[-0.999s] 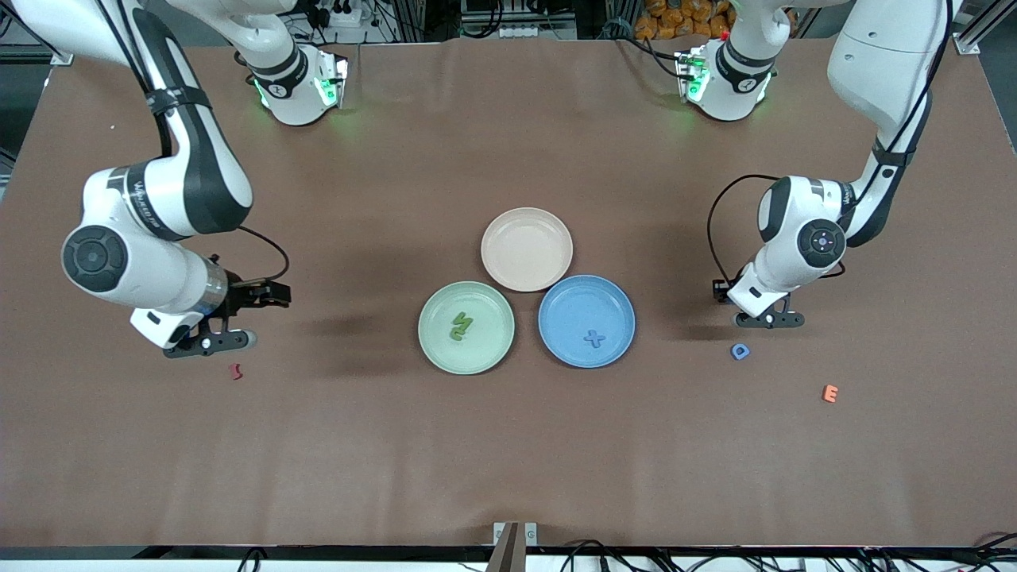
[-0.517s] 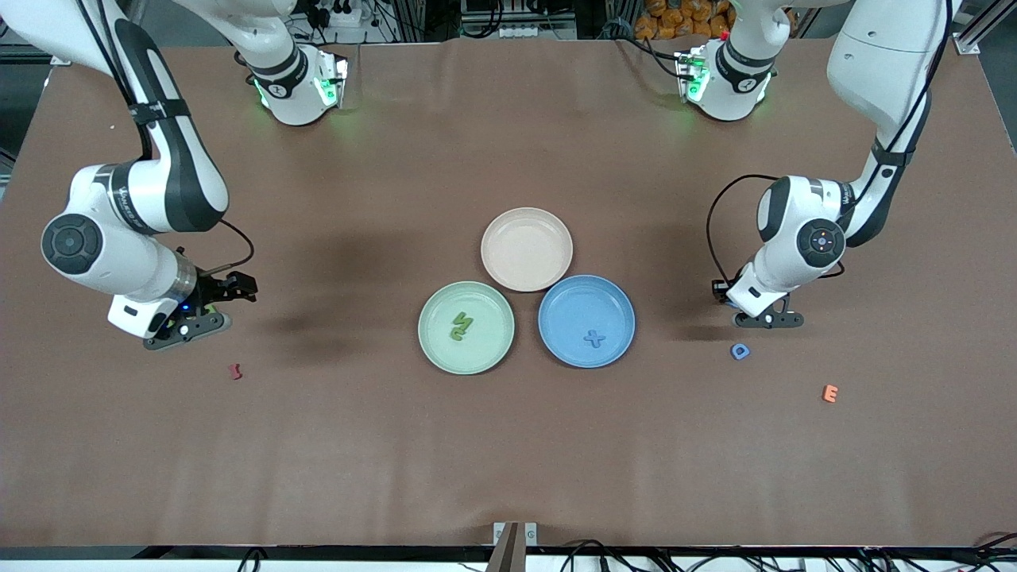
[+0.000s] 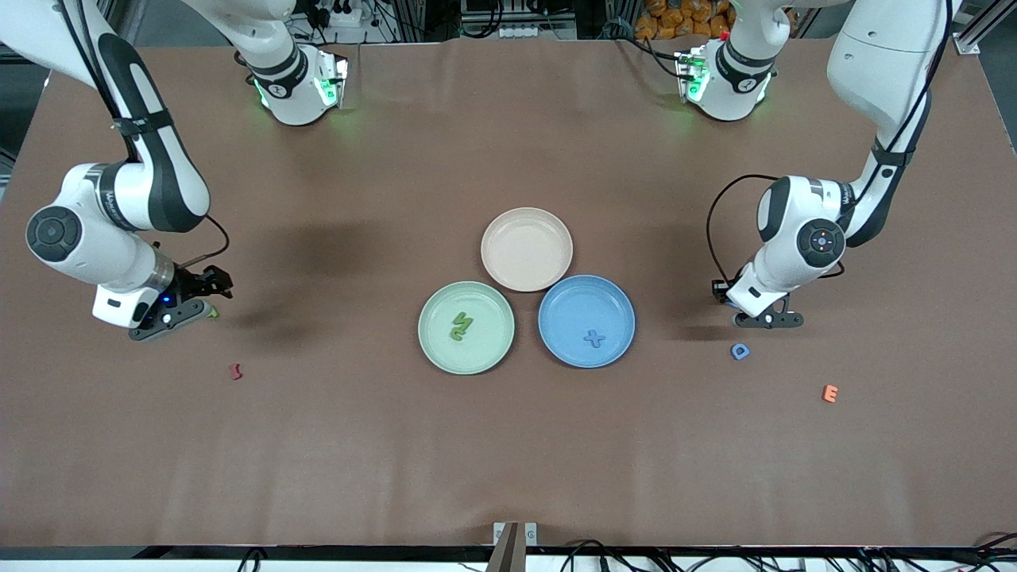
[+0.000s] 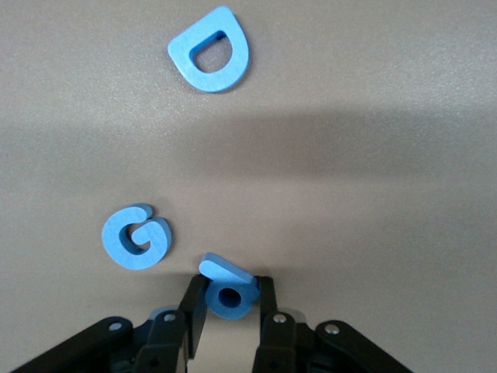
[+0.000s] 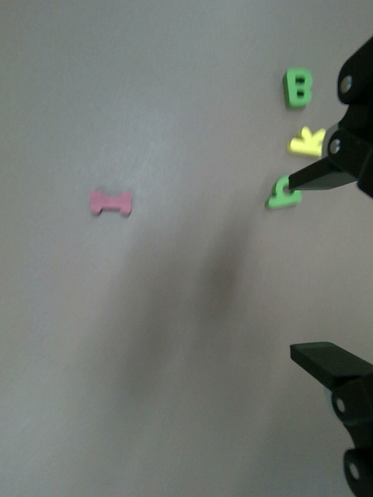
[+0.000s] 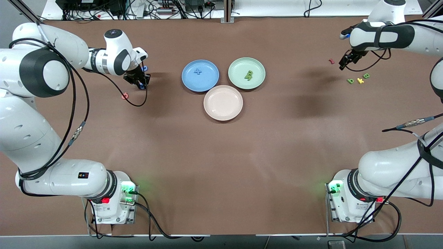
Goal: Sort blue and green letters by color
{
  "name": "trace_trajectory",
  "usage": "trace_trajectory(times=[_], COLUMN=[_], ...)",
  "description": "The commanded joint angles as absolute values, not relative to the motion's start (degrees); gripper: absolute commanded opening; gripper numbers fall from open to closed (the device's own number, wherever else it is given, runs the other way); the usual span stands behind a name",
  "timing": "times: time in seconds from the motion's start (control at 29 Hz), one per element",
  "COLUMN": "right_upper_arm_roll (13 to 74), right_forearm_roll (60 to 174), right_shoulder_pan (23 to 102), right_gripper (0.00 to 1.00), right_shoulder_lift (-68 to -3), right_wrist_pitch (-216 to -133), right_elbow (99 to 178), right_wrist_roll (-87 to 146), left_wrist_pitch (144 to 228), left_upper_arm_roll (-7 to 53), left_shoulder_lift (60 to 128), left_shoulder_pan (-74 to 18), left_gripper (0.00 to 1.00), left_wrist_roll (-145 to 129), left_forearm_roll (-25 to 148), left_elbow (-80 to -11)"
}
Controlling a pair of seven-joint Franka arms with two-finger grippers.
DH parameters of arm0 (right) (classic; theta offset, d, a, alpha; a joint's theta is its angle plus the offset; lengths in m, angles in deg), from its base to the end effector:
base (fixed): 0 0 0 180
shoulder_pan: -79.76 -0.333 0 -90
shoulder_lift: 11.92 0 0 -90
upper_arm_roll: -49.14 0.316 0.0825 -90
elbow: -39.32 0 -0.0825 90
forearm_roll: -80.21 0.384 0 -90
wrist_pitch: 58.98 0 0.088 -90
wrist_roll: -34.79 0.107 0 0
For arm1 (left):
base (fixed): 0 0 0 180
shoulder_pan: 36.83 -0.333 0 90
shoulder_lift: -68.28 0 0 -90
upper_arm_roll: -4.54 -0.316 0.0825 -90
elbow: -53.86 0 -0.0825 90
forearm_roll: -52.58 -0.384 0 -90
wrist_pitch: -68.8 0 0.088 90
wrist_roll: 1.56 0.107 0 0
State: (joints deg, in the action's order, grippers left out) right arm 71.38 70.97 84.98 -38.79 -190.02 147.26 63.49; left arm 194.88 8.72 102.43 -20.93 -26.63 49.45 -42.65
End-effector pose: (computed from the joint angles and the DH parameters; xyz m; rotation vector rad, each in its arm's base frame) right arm 0.6074 0.1677 0.2726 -3.0955 0.2040 0.0671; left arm 0.6316 -0.2236 0.2478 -3.1067 -0.0996 0.1111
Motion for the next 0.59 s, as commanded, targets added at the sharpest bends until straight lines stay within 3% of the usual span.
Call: trace_trajectory(times=[0.0, 0.28, 0.55], right_upper_arm_roll=[72.7, 72.8, 72.7], right_forearm_roll=[71.9, 71.9, 71.8], right_shoulder_pan=[82.3, 76.9, 72.9], right_gripper=[0.00, 0.00, 0.00], right_shoulder_lift=[-41.3, -45.0, -48.9], right_wrist_pitch=[-189.5, -189.7, -190.0], right_elbow=[143.6, 138.9, 134.4], right_wrist_roll=[71.9, 82.5, 89.5], left_wrist_pitch=[194.3, 195.4, 202.7], left_upper_arm_roll=[9.2, 9.4, 9.3], left_shoulder_lift=[97.6, 95.6, 93.7], left_shoulder_pan=[-24.5, -29.8, -33.7], left_gripper=[0.87, 0.87, 0.86], left_wrist_roll=[-18.8, -12.6, -5.8], left_forearm_roll=[48.1, 42.9, 42.9], left_elbow=[-48.6, -52.5, -58.8])
